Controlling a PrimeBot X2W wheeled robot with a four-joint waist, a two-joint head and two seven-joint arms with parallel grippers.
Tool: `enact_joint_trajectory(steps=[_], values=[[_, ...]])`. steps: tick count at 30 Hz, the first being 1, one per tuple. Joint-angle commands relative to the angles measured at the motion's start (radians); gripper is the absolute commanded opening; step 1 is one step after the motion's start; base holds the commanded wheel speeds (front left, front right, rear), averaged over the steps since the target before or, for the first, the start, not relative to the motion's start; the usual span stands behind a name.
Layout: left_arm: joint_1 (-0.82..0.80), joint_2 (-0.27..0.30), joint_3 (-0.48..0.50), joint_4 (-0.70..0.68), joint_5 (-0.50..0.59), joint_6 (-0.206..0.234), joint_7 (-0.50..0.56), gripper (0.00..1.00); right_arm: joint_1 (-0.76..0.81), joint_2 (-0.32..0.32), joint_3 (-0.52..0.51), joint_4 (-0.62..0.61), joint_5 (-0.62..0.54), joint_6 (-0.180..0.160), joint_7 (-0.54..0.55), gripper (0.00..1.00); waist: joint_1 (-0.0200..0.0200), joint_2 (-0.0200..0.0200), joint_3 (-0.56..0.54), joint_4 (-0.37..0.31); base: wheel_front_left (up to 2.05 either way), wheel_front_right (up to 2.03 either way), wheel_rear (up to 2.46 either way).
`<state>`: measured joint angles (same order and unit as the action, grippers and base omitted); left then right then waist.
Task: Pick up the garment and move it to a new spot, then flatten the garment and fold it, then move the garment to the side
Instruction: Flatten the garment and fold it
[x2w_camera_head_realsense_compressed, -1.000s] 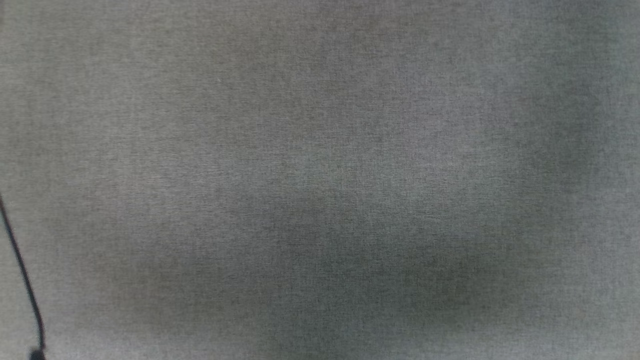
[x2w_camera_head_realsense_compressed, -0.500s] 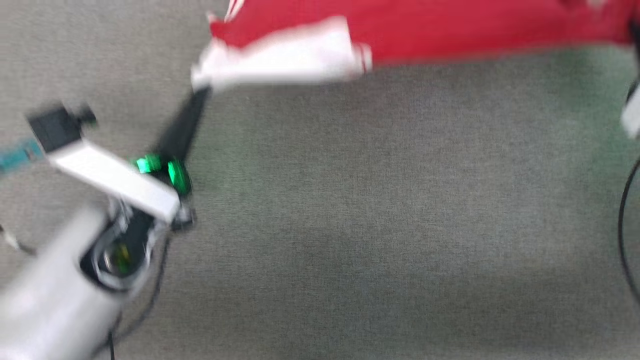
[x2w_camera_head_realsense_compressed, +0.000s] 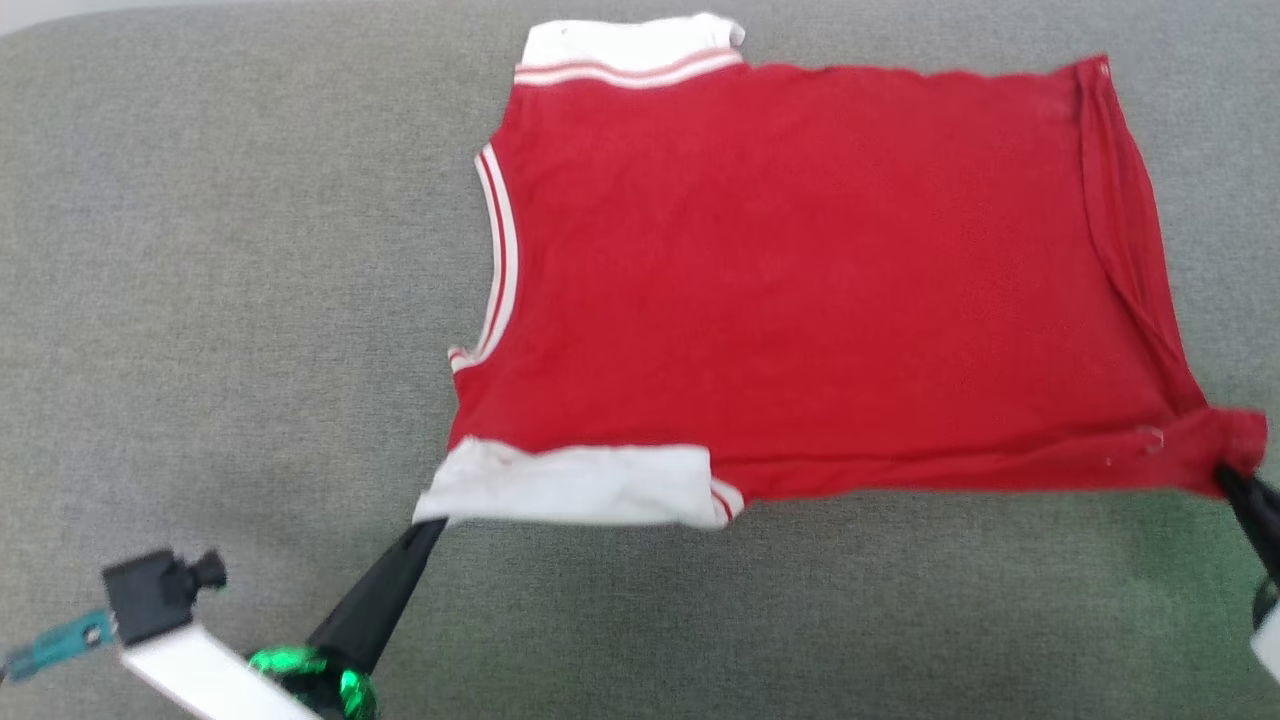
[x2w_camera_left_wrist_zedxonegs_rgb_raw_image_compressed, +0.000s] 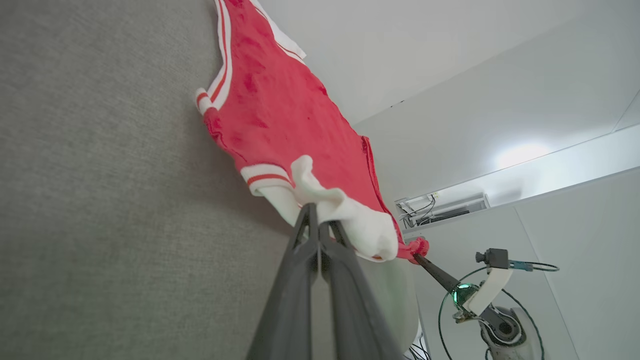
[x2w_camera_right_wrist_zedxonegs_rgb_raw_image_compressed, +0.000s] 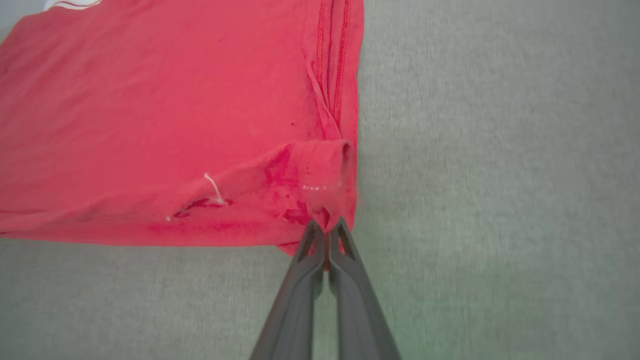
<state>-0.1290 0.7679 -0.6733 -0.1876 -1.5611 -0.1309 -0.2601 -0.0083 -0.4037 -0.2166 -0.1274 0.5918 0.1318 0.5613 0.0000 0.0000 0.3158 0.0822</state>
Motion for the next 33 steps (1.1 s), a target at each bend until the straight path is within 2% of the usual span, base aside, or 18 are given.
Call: enact_joint_trajectory(steps=[1, 5, 8, 14, 18, 20, 24, 29, 33], values=[[0.058, 0.013, 0.028, -0.048, 0.01, 0.001, -0.006, 0.0, 0.061, 0.026, -0.037, -0.059, 0.012, -0.002, 0.024, 0.0, 0.0, 0.0, -0.003, -0.002, 0.0, 0.0, 0.0], [0.15, 0.026, 0.078, -0.118, 0.045, 0.001, -0.006, 0.0, 0.145, 0.061, -0.078, -0.155, 0.015, -0.002, 0.069, 0.0, 0.0, 0.0, 0.001, -0.009, 0.0, 0.0, 0.0], [0.165, 0.037, 0.081, -0.142, 0.06, 0.001, -0.006, 0.0, 0.156, 0.072, -0.085, -0.181, 0.014, -0.002, 0.086, 0.0, 0.0, 0.0, 0.004, -0.014, 0.0, 0.0, 0.0], [0.04, 0.047, 0.069, -0.156, 0.087, 0.001, 0.048, 0.0, 0.077, 0.088, -0.07, -0.183, 0.013, -0.002, 0.104, 0.0, 0.0, 0.0, 0.015, -0.019, 0.0, 0.0, 0.0], [-0.13, 0.023, 0.072, -0.105, 0.072, 0.001, 0.117, 0.0, -0.026, 0.081, -0.044, -0.139, 0.001, -0.002, 0.098, 0.0, 0.0, 0.0, 0.046, -0.025, 0.0, 0.0, 0.0], [-0.217, 0.019, 0.076, -0.058, 0.063, 0.001, 0.156, 0.0, -0.086, 0.077, -0.025, -0.106, -0.007, -0.002, 0.093, 0.0, 0.0, 0.0, 0.065, -0.033, 0.0, 0.0, 0.0], [-0.412, -0.025, 0.067, 0.081, 0.051, 0.001, 0.23, 0.0, -0.222, 0.069, 0.007, -0.004, -0.019, -0.002, 0.063, 0.0, 0.0, 0.0, 0.114, -0.046, 0.0, 0.0, 0.0], [-0.548, -0.075, 0.054, 0.224, 0.041, 0.001, 0.262, 0.0, -0.321, 0.064, 0.031, 0.084, -0.034, -0.002, 0.027, 0.0, 0.0, 0.0, 0.16, -0.055, 0.0, 0.0, 0.0], [-0.601, -0.093, 0.03, 0.308, 0.041, 0.001, 0.283, 0.0, -0.376, 0.061, 0.064, 0.148, -0.041, -0.002, 0.005, 0.0, 0.0, 0.0, 0.189, -0.06, 0.0, 0.0, 0.0]])
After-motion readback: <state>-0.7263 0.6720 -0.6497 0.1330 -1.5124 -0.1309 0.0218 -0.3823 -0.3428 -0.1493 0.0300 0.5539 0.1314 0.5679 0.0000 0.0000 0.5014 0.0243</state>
